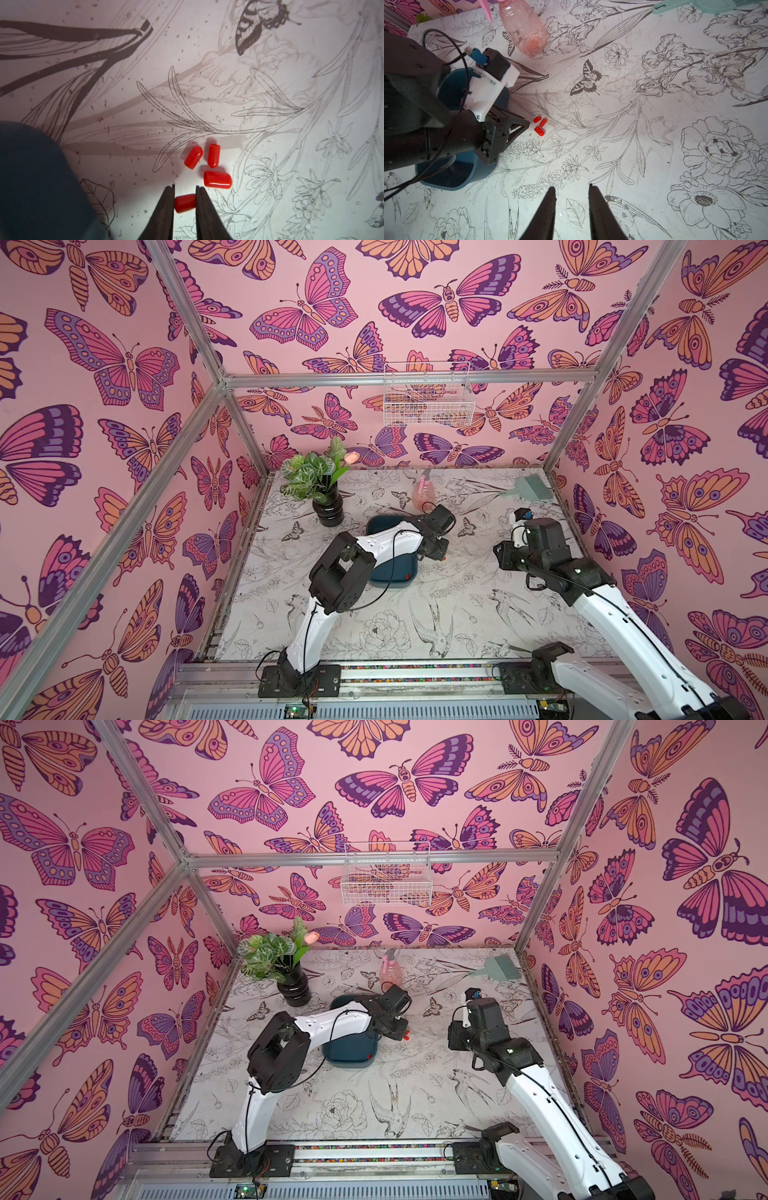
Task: Take the screw protection sleeves out of the storage box
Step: Place the screw protection sleeve at the center of the board.
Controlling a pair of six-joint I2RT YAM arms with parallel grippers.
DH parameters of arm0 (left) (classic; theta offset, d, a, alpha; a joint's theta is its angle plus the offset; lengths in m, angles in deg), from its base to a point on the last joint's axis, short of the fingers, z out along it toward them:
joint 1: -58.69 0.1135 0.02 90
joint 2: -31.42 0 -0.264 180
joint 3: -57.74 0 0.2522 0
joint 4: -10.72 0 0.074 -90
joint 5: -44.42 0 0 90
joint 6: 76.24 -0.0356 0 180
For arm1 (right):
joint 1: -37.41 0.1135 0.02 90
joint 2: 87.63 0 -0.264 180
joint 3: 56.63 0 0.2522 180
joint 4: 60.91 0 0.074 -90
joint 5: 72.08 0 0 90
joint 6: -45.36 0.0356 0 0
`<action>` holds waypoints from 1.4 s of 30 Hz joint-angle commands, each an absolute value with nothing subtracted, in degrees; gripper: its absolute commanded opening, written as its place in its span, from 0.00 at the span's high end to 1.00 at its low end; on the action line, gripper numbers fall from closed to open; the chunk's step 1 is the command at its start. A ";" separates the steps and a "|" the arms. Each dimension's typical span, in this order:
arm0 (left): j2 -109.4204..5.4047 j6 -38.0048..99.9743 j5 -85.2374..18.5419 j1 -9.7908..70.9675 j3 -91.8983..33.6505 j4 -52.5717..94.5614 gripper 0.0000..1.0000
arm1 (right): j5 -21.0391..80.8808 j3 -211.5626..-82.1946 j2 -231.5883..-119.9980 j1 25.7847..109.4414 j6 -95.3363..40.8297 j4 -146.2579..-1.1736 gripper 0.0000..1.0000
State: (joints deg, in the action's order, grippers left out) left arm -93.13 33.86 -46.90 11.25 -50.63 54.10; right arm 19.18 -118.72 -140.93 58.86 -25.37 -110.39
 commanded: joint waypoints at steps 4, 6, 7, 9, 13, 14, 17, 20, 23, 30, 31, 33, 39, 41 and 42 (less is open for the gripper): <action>-95.20 33.19 -47.25 11.05 -51.06 55.60 0.77 | 19.72 -118.20 -140.82 58.38 -25.28 -110.62 0.68; -95.32 33.20 -47.26 11.05 -51.12 55.67 0.77 | 19.69 -118.13 -140.63 58.38 -25.22 -110.61 0.68; -95.47 33.20 -47.25 11.05 -51.12 55.61 0.77 | 19.69 -118.04 -140.60 58.41 -25.29 -110.66 0.68; -95.49 33.25 -47.29 11.05 -51.29 55.66 0.77 | 19.70 -117.99 -140.50 58.41 -25.13 -110.66 0.68; -95.66 33.17 -47.25 11.05 -51.51 55.67 0.75 | 19.69 -117.85 -140.28 58.41 -25.11 -110.71 0.68; -95.71 33.10 -47.31 11.05 -51.66 55.70 0.73 | 19.68 -117.85 -140.28 58.35 -25.18 -110.75 0.68; -95.76 33.19 -47.42 10.96 -51.85 55.65 0.70 | 19.76 -117.76 -140.10 58.36 -25.07 -110.72 0.68; -95.84 33.19 -47.51 10.96 -52.08 55.62 0.67 | 19.65 -117.76 -139.93 58.33 -25.04 -110.70 0.68; -95.75 33.21 -47.53 10.96 -52.24 55.73 0.66 | 19.70 -117.67 -139.84 58.39 -25.04 -110.78 0.68; -93.04 33.04 -46.97 10.70 -54.85 56.15 0.59 | 19.77 -117.93 -140.20 58.38 -25.14 -110.96 0.68; -92.48 32.86 -47.15 10.62 -55.49 56.46 0.58 | 19.84 -118.07 -140.36 58.37 -25.27 -111.11 0.68; -91.10 32.50 -47.31 10.52 -57.02 56.89 0.57 | 19.93 -118.19 -140.75 58.35 -25.22 -111.14 0.68; -85.12 32.09 -47.90 10.26 -58.37 57.19 0.55 | 19.97 -119.83 -142.49 58.36 -26.00 -112.14 0.66; -82.56 32.05 -49.15 10.11 -57.27 57.37 0.55 | 20.74 -121.05 -143.61 58.33 -26.52 -112.46 0.65; -80.54 32.25 -50.17 10.17 -56.06 57.44 0.54 | 21.59 -121.78 -144.43 58.37 -26.58 -112.58 0.64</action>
State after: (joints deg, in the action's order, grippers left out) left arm -86.16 32.86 -47.38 10.42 -57.27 56.22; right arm 19.90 -118.77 -143.18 58.80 -25.52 -111.22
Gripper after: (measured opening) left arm 0.454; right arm 0.354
